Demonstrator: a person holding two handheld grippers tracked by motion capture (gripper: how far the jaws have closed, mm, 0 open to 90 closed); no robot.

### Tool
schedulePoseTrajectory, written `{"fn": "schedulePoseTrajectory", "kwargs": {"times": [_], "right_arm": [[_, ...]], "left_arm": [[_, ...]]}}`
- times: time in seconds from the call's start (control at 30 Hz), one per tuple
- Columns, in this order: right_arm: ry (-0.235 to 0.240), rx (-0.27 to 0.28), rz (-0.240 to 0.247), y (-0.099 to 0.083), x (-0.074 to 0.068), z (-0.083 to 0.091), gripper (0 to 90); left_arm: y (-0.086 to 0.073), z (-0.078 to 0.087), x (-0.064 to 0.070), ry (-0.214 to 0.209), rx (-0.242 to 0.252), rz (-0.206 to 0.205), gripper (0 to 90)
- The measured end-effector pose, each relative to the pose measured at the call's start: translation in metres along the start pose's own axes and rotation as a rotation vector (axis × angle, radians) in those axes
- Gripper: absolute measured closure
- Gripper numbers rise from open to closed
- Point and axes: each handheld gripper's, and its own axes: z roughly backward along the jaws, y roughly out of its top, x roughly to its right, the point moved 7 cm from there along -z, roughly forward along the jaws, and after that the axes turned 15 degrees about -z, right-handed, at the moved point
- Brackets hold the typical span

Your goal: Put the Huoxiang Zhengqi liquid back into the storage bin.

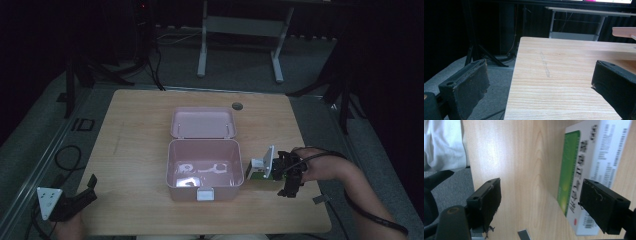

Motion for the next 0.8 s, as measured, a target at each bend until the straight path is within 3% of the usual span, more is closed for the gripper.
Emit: {"fn": "schedulePoseTrajectory", "kwargs": {"times": [0.33,0.8], "right_arm": [[-0.013,-0.003,-0.018,0.002,0.023,0.005,14.8],[-0.018,-0.057,-0.072,0.012,0.044,-0.01,14.6]], "left_arm": [[0.0,0.0,0.0,0.0,-0.002,-0.001,0.9],[-0.001,-0.001,0.0,-0.002,-0.001,-0.001,0.9]]}}
